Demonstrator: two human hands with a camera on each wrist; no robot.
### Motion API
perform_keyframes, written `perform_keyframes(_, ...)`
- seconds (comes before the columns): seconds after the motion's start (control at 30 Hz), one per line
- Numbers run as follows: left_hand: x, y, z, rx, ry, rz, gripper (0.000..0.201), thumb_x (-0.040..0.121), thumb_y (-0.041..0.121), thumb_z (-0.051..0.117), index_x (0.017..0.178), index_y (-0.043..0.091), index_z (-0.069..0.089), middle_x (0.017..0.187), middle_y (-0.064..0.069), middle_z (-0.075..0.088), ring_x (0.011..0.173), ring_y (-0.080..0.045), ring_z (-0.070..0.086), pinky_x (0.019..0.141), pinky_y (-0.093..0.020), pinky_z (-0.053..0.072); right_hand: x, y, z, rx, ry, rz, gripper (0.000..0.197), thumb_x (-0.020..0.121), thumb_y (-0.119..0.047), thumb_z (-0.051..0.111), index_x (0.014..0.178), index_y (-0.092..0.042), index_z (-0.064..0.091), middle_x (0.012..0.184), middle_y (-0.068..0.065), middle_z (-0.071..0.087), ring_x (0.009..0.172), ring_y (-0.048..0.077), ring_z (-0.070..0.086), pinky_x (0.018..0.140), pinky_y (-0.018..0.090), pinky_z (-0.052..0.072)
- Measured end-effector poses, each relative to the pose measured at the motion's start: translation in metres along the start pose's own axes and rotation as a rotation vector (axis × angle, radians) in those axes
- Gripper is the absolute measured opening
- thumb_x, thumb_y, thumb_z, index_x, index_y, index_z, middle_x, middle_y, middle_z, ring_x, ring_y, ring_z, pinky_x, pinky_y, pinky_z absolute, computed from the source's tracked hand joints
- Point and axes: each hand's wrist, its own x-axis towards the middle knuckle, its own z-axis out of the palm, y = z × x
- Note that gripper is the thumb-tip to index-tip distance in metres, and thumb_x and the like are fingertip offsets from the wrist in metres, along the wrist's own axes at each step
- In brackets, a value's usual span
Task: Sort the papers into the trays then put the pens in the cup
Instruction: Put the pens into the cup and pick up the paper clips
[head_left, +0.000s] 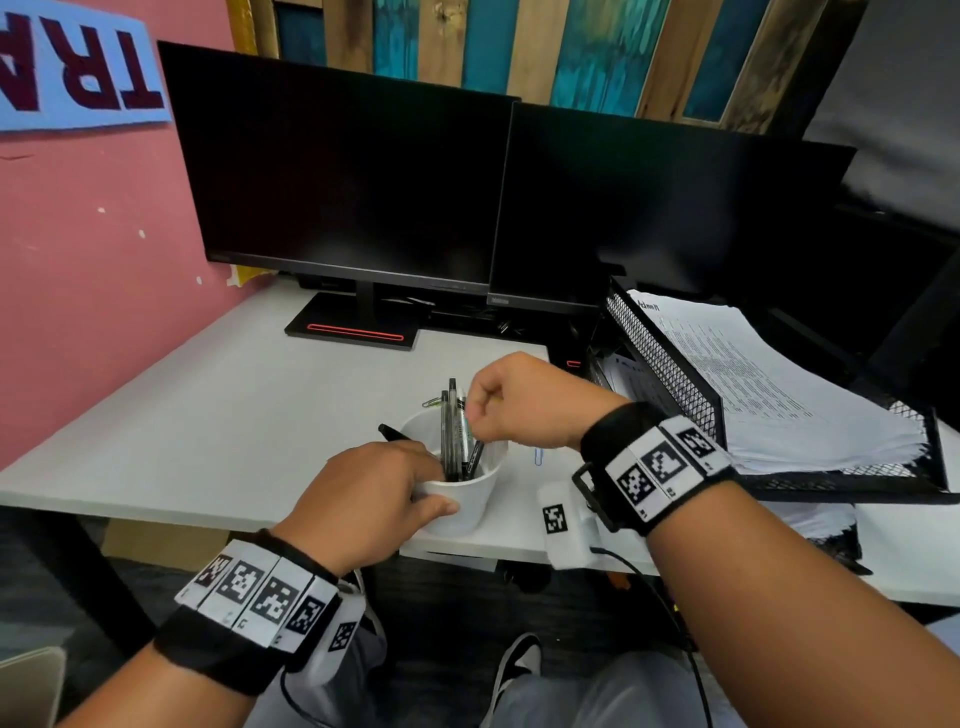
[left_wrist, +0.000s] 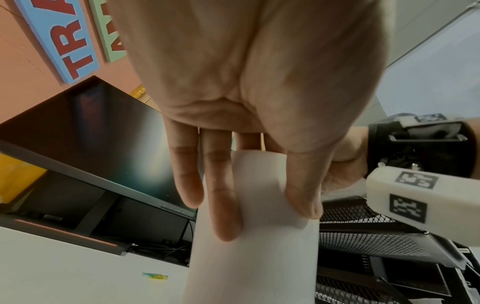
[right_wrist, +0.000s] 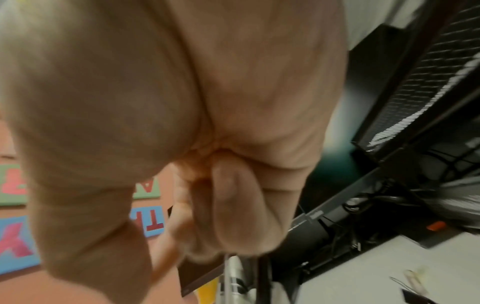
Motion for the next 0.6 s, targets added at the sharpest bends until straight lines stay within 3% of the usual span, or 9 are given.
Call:
perform_keyframes(0.07,0.0,0.002,0.0,0.004,-0.008,0.0,0.035,0.091,0.054,0.068,0.066,0.042,0.048,0.079,0.015,0.056,0.074,-0.006,0.056,0.062,-0.025,0.04,0.002,-0.004,0.005,-0.064,-0.088,-0.024,0.015,0.085,-0.007,0.074,0.097,-0.015,0.078,0.065,-0.02,0.069,0.052,-0.005,0.059,0.049,0.011,0.045)
perform_keyframes(0.17,0.001,0.0,0.0,0.009,-0.008,-0.004,0.039,0.091,0.055,0.068,0.063,0.045,0.042,0.08,0.015,0.058,0.075,-0.006,0.057,0.064,-0.027,0.042,0.007,0.0,0.008,0.026,-0.095,-0.042,0.029,0.088,-0.005,0.074,0.114,-0.018,0.075,0.103,-0.003,0.078,0.069,0.011,0.072,0.064,0.023,0.062)
perform_keyframes(0.23,0.001,-0.003,0.001,-0.007,-0.004,-0.006,0.034,0.091,0.055,0.068,0.066,0.045,0.048,0.083,0.016,0.06,0.077,-0.005,0.058,0.066,-0.027,0.045,0.011,0.009,0.005,0.175,0.034,-0.056,0.02,0.091,-0.006,0.074,0.109,-0.015,0.077,0.1,0.005,0.079,0.071,0.016,0.073,0.066,0.03,0.063)
perform_keyframes(0.3,0.001,-0.006,0.001,-0.019,0.003,-0.005,0.019,0.091,0.055,0.068,0.078,0.042,0.063,0.087,0.017,0.063,0.079,-0.005,0.06,0.069,-0.027,0.049,0.018,0.028,0.002,0.315,0.227,-0.001,0.007,0.09,-0.008,0.073,0.092,-0.011,0.079,0.09,0.015,0.078,0.07,0.029,0.071,0.064,0.038,0.061)
perform_keyframes(0.37,0.001,-0.009,0.002,-0.015,0.013,-0.005,0.019,0.091,0.056,0.067,0.091,0.038,0.071,0.091,0.017,0.065,0.082,-0.005,0.062,0.071,-0.027,0.051,0.027,0.056,0.002,0.237,0.371,0.141,0.014,0.091,-0.008,0.066,0.084,-0.005,0.077,0.086,0.02,0.076,0.066,0.031,0.069,0.062,0.041,0.062)
perform_keyframes(0.5,0.0,-0.013,0.001,-0.006,0.027,-0.006,0.017,0.091,0.056,0.067,0.088,0.039,0.069,0.089,0.018,0.063,0.081,-0.005,0.06,0.063,-0.018,0.039,0.042,0.112,0.018,-0.152,0.238,0.436,0.022,0.093,-0.011,0.056,0.096,-0.002,0.075,0.092,0.017,0.078,0.083,0.034,0.077,0.076,0.04,0.066)
perform_keyframes(0.6,-0.001,-0.018,0.001,0.001,0.03,-0.011,0.021,0.091,0.057,0.067,0.098,0.038,0.073,0.092,0.018,0.064,0.082,-0.005,0.06,0.063,-0.015,0.037,0.051,0.132,0.031,-0.224,0.205,0.52,0.012,0.085,-0.016,0.071,0.092,-0.007,0.076,0.092,0.009,0.077,0.084,0.029,0.075,0.075,0.036,0.065)
